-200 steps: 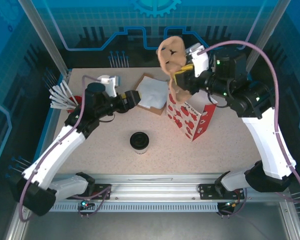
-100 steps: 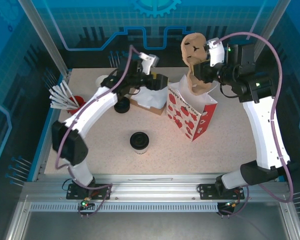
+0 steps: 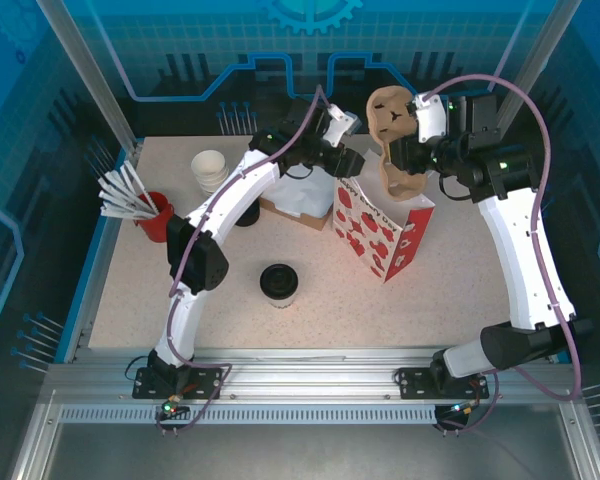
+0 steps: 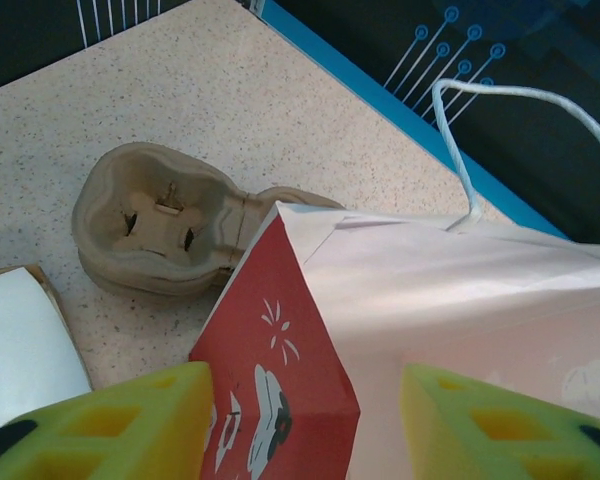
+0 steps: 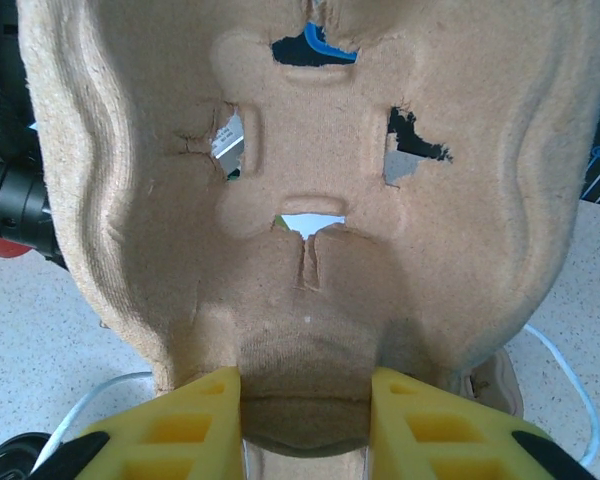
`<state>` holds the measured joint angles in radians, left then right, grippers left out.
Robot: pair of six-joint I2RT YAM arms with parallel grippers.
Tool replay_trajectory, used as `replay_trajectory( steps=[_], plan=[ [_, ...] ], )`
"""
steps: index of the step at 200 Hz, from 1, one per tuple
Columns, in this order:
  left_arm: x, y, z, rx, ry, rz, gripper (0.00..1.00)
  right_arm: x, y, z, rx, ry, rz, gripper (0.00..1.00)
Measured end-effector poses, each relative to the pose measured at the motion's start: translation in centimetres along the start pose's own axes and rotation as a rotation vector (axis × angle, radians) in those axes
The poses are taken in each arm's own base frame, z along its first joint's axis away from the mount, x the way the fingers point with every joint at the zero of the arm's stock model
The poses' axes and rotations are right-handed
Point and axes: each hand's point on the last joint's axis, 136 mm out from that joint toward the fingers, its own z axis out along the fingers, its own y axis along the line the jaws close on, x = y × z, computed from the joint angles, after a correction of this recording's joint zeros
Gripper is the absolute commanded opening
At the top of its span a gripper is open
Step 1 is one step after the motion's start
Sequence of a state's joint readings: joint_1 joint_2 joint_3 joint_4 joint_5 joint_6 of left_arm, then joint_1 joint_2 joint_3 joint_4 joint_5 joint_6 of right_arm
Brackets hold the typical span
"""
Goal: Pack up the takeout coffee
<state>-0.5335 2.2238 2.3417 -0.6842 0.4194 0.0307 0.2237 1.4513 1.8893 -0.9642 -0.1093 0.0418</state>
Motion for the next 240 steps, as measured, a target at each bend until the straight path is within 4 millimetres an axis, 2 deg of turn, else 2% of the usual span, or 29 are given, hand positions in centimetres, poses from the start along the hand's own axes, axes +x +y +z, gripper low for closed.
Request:
replay_trajectory(
  steps=[51, 127, 201, 240],
  plan=[
    [-0.3, -0.3, -0.2, 0.008, 0.001, 0.001, 0.27, -0.4, 0.0, 0.4, -0.010, -0.023, -0.011, 0.31],
    [0.2, -0.2, 0.3, 0.022, 0.015, -0.009, 0.10, 0.9, 0.5, 2.2, -0.058, -0.002, -0.063, 0.31],
    [0.3, -0.2, 0.2, 0.022, 0.021, -0.001, 0.00, 2.6, 0.6, 3.5, -0.088, 0.033, -0.113, 0.31],
    [0.4, -0.3, 0.2, 0.023, 0.025, 0.015, 0.00, 3.1, 0.3, 3.6, -0.093, 0.042, -0.145, 0.31]
  ],
)
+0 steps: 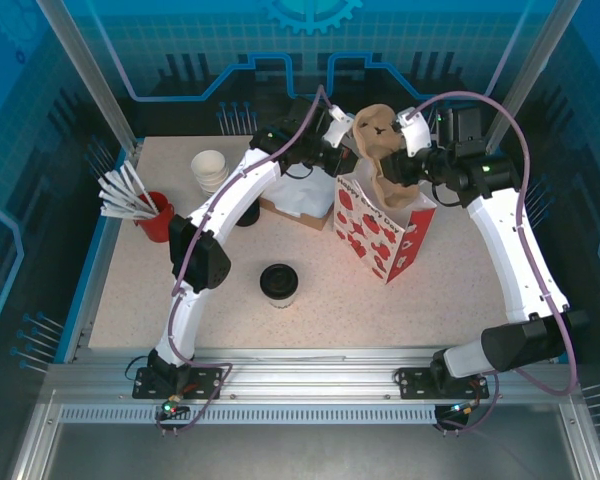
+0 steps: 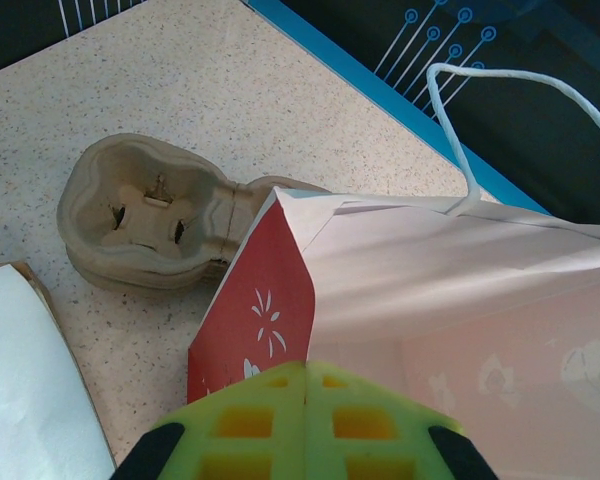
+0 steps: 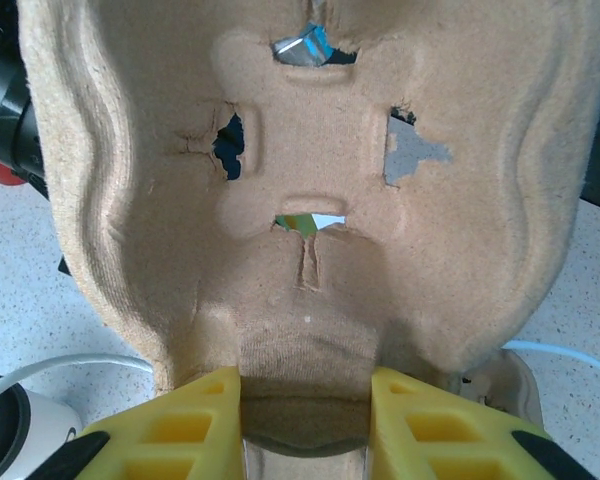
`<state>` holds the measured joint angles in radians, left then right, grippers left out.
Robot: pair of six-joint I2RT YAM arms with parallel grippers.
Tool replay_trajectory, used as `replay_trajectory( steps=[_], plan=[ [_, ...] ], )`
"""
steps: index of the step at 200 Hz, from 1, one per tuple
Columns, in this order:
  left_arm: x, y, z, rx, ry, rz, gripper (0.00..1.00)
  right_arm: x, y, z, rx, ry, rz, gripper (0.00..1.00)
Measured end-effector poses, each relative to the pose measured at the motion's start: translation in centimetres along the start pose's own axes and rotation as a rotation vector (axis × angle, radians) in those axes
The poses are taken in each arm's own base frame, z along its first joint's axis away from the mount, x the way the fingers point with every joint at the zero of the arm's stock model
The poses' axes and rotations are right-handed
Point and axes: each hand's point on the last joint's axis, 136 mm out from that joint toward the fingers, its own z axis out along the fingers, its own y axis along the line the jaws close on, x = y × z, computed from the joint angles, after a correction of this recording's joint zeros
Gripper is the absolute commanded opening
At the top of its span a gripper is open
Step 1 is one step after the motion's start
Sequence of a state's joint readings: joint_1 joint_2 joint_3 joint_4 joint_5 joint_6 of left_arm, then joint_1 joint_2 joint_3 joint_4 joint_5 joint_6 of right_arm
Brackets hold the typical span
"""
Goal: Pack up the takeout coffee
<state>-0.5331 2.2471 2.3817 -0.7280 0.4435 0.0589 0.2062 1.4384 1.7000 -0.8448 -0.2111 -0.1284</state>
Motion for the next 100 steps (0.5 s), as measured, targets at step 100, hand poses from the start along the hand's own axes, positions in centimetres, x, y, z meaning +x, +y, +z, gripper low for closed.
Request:
replay_trajectory(
  steps=[100],
  plan=[
    [-0.18, -0.08, -0.12, 0.000, -0.004, 0.006, 0.00, 0.81, -0.39, 0.34, -0.001, 0.018, -0.047, 0.31]
  ],
)
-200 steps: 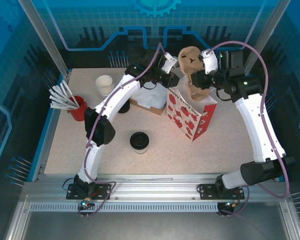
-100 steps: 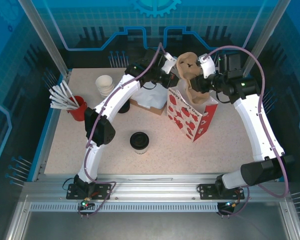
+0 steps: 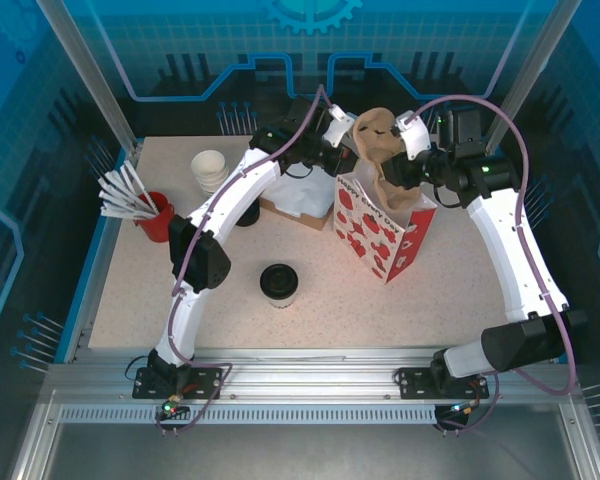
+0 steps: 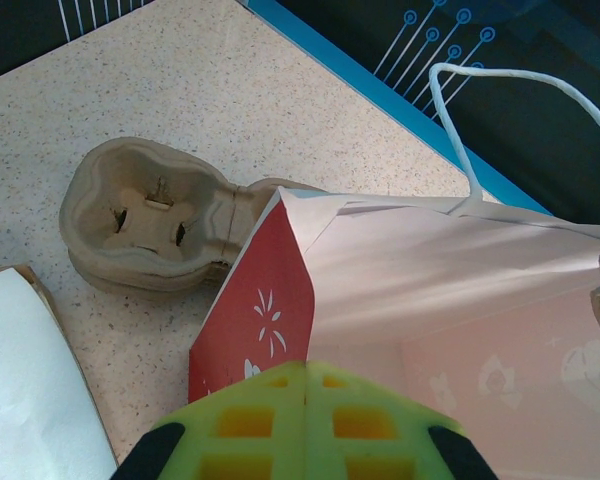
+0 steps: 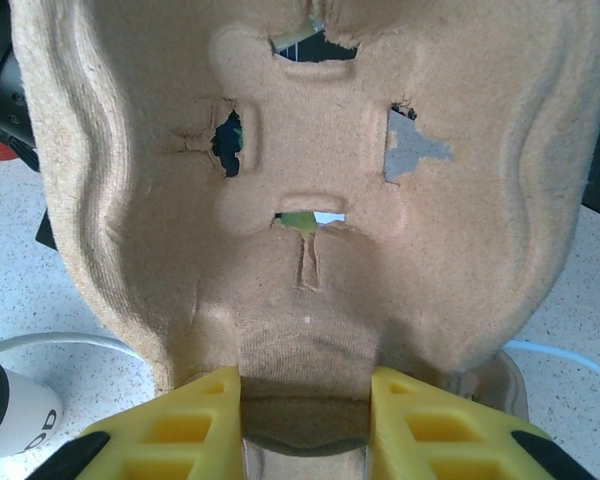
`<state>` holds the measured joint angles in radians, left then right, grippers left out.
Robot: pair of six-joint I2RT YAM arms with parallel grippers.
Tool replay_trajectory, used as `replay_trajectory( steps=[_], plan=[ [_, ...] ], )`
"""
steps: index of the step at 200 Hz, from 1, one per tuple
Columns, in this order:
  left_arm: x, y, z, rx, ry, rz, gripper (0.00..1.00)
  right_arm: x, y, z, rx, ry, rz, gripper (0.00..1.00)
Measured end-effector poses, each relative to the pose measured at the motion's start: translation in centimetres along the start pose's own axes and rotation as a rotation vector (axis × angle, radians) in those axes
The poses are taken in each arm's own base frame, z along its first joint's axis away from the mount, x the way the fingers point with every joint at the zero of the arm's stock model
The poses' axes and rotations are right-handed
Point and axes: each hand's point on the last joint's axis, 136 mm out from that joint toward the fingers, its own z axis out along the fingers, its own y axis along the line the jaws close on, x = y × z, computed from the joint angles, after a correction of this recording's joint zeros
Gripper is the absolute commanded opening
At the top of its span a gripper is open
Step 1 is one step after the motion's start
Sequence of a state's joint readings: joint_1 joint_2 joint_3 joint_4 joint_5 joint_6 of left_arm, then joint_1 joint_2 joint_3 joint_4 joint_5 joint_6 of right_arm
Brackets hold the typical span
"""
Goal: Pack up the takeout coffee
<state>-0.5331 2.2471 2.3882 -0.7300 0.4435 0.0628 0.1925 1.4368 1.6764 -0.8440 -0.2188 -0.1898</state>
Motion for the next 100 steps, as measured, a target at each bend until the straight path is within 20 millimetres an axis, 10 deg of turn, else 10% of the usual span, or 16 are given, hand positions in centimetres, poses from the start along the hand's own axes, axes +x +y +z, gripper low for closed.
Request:
replay_trajectory(
  steps=[100],
  plan=[
    [0.0, 0.0, 0.0, 0.003, -0.001, 0.000, 0.00, 1.5, -0.3, 0.4, -0.006, 0.031, 0.019, 0.30]
  ],
)
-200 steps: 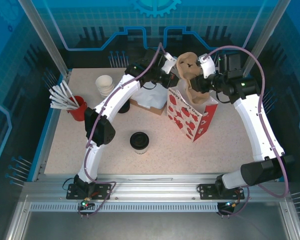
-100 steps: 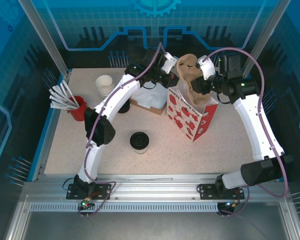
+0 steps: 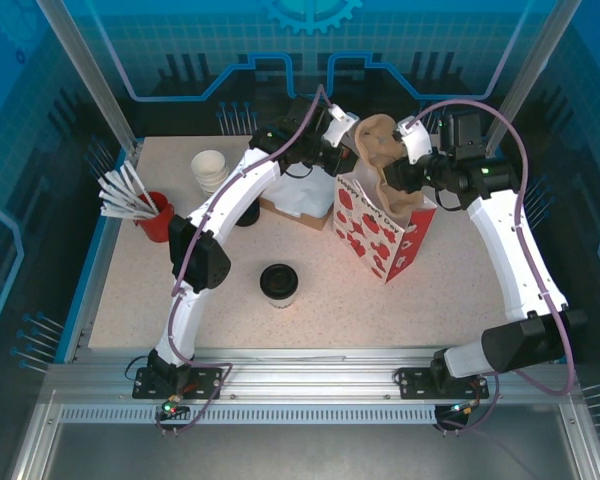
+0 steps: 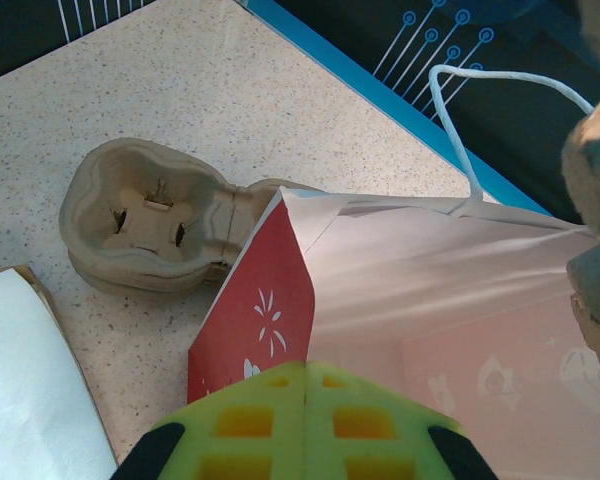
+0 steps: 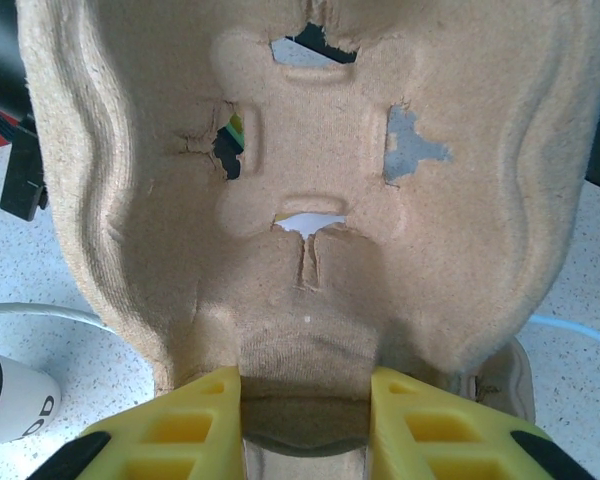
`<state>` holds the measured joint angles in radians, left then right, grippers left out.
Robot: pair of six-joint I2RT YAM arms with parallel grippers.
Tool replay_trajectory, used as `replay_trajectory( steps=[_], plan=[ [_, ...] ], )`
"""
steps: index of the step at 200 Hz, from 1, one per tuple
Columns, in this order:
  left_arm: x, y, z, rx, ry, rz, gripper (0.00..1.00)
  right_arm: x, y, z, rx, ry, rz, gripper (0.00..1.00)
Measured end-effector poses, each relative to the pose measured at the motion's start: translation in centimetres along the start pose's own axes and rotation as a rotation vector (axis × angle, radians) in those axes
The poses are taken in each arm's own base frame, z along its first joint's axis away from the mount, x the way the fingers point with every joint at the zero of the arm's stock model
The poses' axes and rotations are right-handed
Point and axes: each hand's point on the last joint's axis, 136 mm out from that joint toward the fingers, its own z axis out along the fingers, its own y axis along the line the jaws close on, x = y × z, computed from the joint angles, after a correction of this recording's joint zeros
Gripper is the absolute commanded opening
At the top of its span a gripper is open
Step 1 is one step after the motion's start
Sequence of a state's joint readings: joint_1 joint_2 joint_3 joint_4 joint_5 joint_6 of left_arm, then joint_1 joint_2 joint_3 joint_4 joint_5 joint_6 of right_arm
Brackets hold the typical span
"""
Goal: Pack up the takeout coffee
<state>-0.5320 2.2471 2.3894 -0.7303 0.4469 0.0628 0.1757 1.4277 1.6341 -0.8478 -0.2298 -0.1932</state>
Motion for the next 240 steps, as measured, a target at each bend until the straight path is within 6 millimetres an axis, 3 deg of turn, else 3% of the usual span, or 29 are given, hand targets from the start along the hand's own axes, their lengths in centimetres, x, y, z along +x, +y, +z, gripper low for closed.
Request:
replay_trajectory(
  steps=[92, 137, 240],
  plan=[
    [-0.1, 0.5, -0.3, -0.004, -0.004, -0.007, 0.00, 1.4, 0.4, -0.7, 0.004, 0.035, 0.019, 0.30],
    [-0.1, 0.9, -0.4, -0.009, -0.007, -0.011, 0.00, 3.0, 0.6, -0.5, 0.000, 0.089, 0.046, 0.30],
    [-0.1, 0.6, -0.4, 0.009, -0.007, -0.012, 0.00, 4.5, 1.6, 0.3, 0.001, 0.181, 0.052, 0.30]
  ],
)
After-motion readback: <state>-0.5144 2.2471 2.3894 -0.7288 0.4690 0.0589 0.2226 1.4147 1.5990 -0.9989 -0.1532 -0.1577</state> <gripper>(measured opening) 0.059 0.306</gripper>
